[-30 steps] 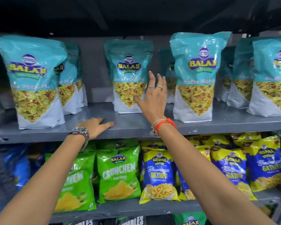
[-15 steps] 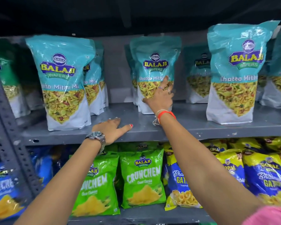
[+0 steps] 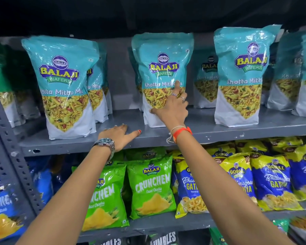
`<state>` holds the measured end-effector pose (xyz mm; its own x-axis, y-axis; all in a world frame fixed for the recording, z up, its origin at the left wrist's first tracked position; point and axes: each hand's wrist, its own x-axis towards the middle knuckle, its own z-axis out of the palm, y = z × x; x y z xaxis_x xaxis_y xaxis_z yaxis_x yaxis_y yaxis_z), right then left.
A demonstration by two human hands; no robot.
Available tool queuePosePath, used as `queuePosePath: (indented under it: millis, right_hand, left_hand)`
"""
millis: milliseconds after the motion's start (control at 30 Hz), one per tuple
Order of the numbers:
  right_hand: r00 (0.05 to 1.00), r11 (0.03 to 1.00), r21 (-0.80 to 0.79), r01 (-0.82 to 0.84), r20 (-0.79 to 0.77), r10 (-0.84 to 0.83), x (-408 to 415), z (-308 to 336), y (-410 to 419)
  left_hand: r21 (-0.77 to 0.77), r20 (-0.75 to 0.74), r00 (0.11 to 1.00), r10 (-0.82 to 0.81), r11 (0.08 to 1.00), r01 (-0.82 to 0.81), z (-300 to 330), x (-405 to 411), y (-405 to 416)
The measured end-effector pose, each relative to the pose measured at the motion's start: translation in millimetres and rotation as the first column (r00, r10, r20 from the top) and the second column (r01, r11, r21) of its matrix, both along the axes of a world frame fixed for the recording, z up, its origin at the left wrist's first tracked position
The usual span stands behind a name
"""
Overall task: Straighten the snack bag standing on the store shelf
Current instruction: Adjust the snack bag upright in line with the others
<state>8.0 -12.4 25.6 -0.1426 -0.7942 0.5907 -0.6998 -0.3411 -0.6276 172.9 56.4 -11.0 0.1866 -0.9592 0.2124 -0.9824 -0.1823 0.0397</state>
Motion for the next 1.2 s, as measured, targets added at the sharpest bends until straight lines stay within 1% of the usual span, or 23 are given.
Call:
queuePosePath:
  millis: [233, 433, 567, 667, 767, 967, 1200]
  right_hand:
    - [1.0, 1.0, -0.003, 0.02, -0.02, -0.02, -13.6, -1.4, 39.3]
    - [0.997, 0.999, -0.009, 0.034, -0.068, -0.035, -22.1, -2.2, 58.7]
    - [0.998, 1.0, -0.006, 0.012, -0.055, -0.013, -23.5, -1.3, 64.0]
    - [1.0, 0.999, -0.051, 0.017, -0.018, -0.018, -24.4, -2.6, 68.8]
    - [1.0, 0.997, -0.077, 0.017, -0.013, -0.019, -26.9, -3.5, 69.6]
    - [0.999, 0.998, -0.044, -0.035, -0.042, 0.033, -27.2, -7.4, 61.4]
    - [0.997, 0.998, -0.058, -0.039, -0.063, 0.035, -20.8, -8.6, 48.8]
  left_hand:
    - [-0.024, -0.009, 1.0, 0.025, 0.999, -0.025, -0.3, -2.1, 3.9]
    - [-0.009, -0.019, 0.999, 0.033, 0.999, -0.033, 1.3, -4.4, 5.7]
    - [-0.002, -0.022, 0.999, 0.043, 0.999, -0.043, 1.2, -3.8, 5.4]
    - [-0.002, -0.033, 0.998, 0.056, 0.998, -0.057, 0.3, -4.1, 4.8]
    - [-0.01, -0.027, 0.998, 0.055, 0.998, -0.055, 0.6, -4.9, 4.4]
    - [-0.03, -0.017, 0.999, 0.046, 0.998, -0.046, -0.2, -4.4, 4.2]
    - [-0.031, -0.013, 0.999, 0.045, 0.998, -0.045, -0.6, -3.1, 2.3]
